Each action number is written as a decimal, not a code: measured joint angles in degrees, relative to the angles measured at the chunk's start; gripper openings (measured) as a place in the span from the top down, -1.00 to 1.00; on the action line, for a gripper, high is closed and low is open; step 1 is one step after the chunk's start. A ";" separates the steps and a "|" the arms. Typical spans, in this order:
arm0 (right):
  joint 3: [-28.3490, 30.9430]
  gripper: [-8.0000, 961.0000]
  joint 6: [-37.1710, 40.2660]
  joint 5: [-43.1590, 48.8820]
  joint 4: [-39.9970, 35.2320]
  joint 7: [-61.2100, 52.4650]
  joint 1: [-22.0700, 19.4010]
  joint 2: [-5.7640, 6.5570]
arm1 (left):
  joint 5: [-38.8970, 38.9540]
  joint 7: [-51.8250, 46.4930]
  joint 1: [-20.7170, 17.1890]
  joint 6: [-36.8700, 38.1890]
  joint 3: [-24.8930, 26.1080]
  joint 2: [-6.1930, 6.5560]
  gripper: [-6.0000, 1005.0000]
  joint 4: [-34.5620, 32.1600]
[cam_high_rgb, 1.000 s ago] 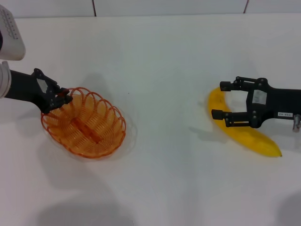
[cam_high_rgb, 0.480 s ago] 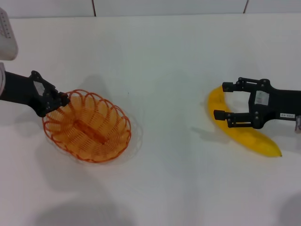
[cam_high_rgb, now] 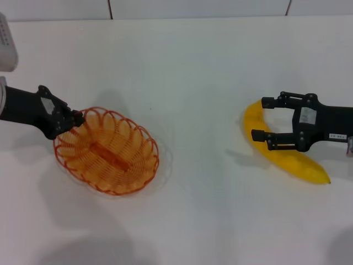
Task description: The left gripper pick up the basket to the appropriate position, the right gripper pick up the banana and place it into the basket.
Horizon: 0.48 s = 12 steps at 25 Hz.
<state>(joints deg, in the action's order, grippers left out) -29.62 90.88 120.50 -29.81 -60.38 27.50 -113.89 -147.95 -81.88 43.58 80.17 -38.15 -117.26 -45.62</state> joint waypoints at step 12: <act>0.10 -0.66 0.00 -0.16 0.02 -0.04 0.19 0.00 | 15.36 -19.51 -3.94 -1.67 0.53 0.13 0.88 -4.63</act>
<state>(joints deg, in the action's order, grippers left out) -29.52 90.88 120.34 -29.79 -60.43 27.69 -113.89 -132.59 -101.39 39.64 78.50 -37.62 -117.13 -50.26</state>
